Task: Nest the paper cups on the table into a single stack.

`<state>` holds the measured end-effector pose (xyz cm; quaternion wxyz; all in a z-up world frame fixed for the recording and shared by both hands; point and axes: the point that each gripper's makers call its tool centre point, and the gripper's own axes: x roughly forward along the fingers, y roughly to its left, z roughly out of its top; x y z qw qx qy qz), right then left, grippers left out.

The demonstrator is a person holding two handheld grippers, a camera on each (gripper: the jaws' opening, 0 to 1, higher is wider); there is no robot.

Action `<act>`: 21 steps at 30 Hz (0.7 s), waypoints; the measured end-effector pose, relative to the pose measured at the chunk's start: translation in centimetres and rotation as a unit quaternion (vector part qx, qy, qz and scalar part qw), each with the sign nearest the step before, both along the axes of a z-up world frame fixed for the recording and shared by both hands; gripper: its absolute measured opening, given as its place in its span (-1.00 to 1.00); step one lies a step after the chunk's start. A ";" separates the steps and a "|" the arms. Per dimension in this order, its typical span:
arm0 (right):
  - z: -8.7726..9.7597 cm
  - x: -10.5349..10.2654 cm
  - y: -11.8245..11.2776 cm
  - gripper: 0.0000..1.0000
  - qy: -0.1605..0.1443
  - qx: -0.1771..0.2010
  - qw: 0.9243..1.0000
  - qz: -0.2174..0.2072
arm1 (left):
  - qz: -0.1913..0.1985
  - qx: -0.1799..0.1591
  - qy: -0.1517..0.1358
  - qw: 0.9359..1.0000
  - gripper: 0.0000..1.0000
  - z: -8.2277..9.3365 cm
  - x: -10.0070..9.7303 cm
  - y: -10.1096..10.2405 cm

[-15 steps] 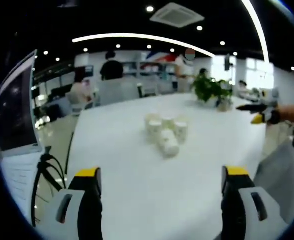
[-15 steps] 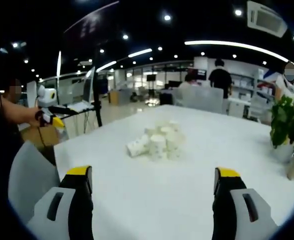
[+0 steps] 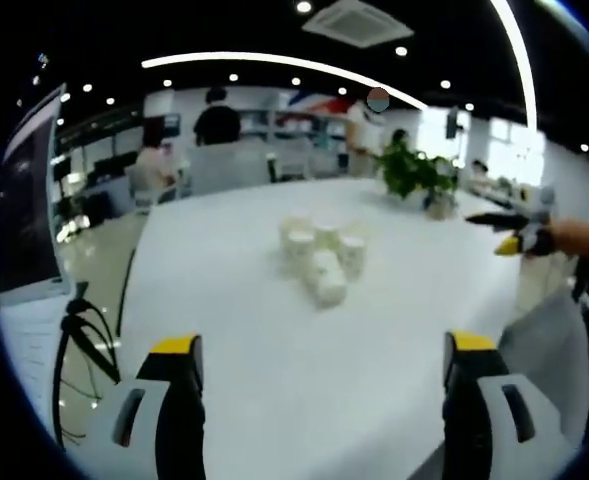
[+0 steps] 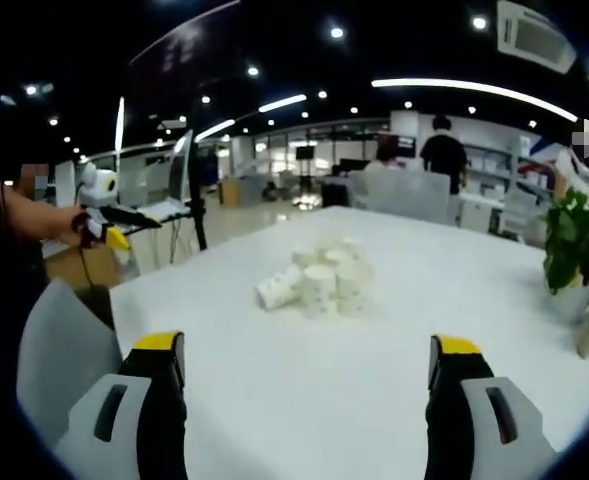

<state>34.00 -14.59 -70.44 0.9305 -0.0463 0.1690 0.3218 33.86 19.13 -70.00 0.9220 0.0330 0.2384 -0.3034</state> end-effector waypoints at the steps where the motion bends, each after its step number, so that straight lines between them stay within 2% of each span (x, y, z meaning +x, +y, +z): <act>1: 0.0 0.0 0.0 1.00 0.001 0.001 1.000 -0.001 | 0.000 0.003 0.001 1.000 0.98 -0.1 0.0 0.0; 5: -0.2 0.0 -0.1 1.00 0.001 0.002 1.000 -0.001 | -0.002 -0.010 0.017 1.000 0.98 0.1 0.0 -0.4; 9: -0.2 -0.1 -0.1 1.00 0.002 0.003 1.000 -0.002 | 0.011 0.011 0.026 1.000 0.98 0.1 0.5 -0.1; 21: -0.5 -0.3 -0.1 1.00 0.004 0.008 1.000 -0.006 | -0.009 0.019 0.066 0.998 0.98 1.1 1.6 -1.7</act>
